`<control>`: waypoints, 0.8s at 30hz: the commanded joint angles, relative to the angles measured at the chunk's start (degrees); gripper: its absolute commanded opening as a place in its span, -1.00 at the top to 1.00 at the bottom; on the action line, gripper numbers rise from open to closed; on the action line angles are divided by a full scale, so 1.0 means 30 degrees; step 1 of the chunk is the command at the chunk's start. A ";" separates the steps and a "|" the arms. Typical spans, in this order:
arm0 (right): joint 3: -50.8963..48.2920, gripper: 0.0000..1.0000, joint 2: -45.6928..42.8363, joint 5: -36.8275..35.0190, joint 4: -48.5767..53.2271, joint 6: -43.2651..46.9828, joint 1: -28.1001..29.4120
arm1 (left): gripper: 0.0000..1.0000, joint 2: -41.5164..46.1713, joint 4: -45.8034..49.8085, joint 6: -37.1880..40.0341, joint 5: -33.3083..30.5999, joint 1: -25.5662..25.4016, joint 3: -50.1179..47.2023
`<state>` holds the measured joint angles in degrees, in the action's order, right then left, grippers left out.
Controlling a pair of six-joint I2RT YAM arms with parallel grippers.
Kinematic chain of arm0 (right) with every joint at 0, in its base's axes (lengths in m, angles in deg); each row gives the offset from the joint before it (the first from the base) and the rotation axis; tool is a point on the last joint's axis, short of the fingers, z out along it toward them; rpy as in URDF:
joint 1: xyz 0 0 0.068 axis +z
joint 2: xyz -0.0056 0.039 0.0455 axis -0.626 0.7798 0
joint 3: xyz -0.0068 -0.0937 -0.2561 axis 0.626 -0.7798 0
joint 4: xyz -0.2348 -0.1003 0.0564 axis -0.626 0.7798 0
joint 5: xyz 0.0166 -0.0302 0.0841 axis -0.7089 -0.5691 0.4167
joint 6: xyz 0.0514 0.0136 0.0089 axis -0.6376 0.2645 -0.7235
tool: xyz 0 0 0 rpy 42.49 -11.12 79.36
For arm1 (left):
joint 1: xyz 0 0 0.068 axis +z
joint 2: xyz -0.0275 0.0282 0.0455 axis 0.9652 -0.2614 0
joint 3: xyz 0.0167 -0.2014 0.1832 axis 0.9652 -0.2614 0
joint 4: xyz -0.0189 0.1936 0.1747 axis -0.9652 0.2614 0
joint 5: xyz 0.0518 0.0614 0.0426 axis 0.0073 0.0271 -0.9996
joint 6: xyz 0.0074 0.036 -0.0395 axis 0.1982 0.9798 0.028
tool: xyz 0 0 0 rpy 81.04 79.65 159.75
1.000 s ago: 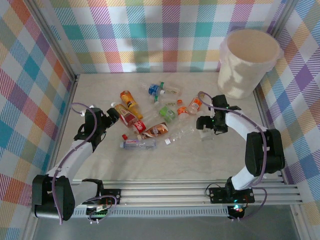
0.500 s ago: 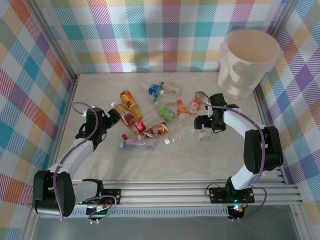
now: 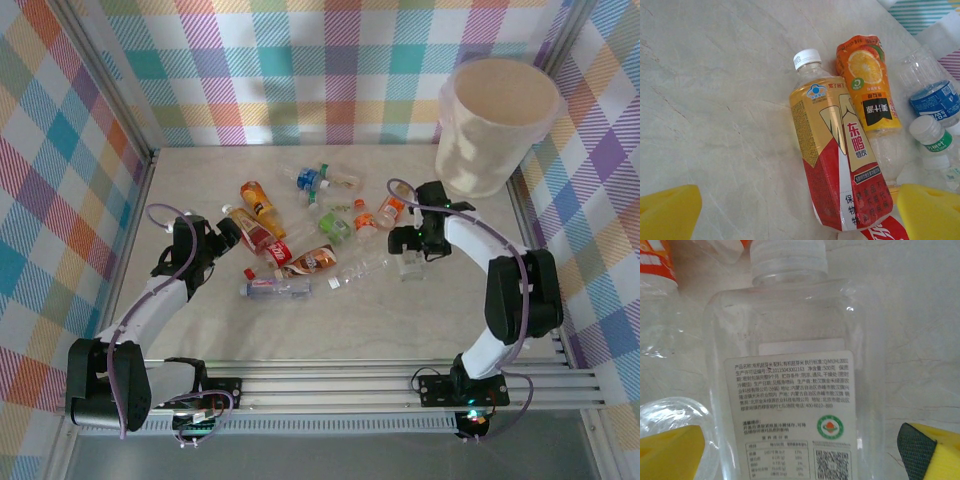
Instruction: Put the plastic bottles in the bin
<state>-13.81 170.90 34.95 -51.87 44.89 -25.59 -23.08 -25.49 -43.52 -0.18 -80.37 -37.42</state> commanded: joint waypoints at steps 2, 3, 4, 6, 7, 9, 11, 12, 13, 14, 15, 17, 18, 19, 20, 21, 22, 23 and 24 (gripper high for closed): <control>0.0475 -0.99 0.0979 0.0420 0.0287 0.0089 0.0150 | -1.00 -0.0013 0.0060 0.0283 -0.0022 -0.0095 0.0380; 0.0475 -0.99 0.1150 0.0268 0.0256 -0.0021 0.0150 | -1.00 -0.0066 0.0091 0.0282 -0.0019 -0.0109 0.0376; 0.0473 -0.99 0.1301 -0.0041 0.0234 -0.0208 0.0153 | -1.00 -0.0070 0.0090 0.0282 -0.0012 -0.0094 0.0383; 0.0446 -0.99 0.1534 -0.0523 0.0254 -0.0518 0.0122 | -1.00 -0.0100 0.0060 0.0283 0.0026 -0.0094 0.0445; 0.0417 -1.00 0.1566 -0.0708 0.0258 -0.0667 0.0120 | -1.00 -0.0109 0.0060 0.0289 0.0065 -0.0098 0.0471; 0.0243 -0.95 0.1464 -0.1015 0.0195 -0.0914 0.0137 | -1.00 -0.0113 0.0060 0.0287 0.0146 -0.0094 0.0529; -0.0097 -0.85 0.1064 -0.1328 -0.0043 -0.1156 0.0122 | -1.00 -0.0104 0.0060 0.0282 0.0275 -0.0094 0.0590; -0.0259 -0.80 0.0819 -0.1441 -0.0130 -0.1211 0.0123 | -1.00 -0.0102 0.0089 0.0304 0.0375 -0.0094 0.0619; -0.0456 -0.74 0.0525 -0.1543 -0.0223 -0.1248 0.0115 | -1.00 -0.0092 0.0126 0.0286 0.0485 -0.0111 0.0675; -0.0617 -0.70 0.0253 -0.1641 -0.0303 -0.1257 0.0122 | -1.00 -0.0067 0.0141 0.0268 0.0631 -0.0127 0.0716; -0.0731 -0.67 0.0040 -0.1757 -0.0350 -0.1264 0.0104 | -1.00 -0.0042 0.0182 0.0207 0.0743 -0.0140 0.0724; -0.0927 -0.59 -0.0566 -0.2040 -0.0453 -0.1289 0.0122 | -1.00 0.0001 0.0375 -0.0087 0.0892 -0.0208 0.0971; -0.0960 -0.56 -0.0889 -0.2105 -0.0485 -0.1335 0.0133 | -1.00 0.0010 0.0528 -0.0297 0.0885 -0.0277 0.1109; -0.0961 -0.53 -0.1273 -0.2146 -0.0543 -0.1348 0.0122 | -1.00 -0.0011 0.0726 -0.0562 0.0889 -0.0343 0.1309; -0.0919 -0.49 -0.1705 -0.2146 -0.0620 -0.1414 0.0122 | -1.00 -0.0012 0.0925 -0.0834 0.0797 -0.0477 0.1523; -0.0852 -0.47 -0.2113 -0.2132 -0.0708 -0.1476 0.0121 | -1.00 -0.0004 0.1026 -0.0995 0.0745 -0.0679 0.1692; -0.0722 -0.43 -0.2601 -0.2084 -0.0837 -0.1531 0.0107 | -1.00 -0.0076 0.1179 -0.1057 0.0871 -0.0907 0.2004; -0.0546 -0.40 -0.3089 -0.1932 -0.0912 -0.1640 0.0122 | -1.00 -0.0214 0.1532 -0.1121 0.0941 -0.1196 0.2433; -0.0374 -0.38 -0.3482 -0.1740 -0.1065 -0.1675 0.0106 | -1.00 -0.0388 0.1877 -0.1110 0.0927 -0.1505 0.2867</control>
<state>-16.65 164.47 29.53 -53.16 41.33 -25.55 -23.27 -22.62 -45.51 1.43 -82.77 -32.70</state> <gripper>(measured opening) 0.823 0.997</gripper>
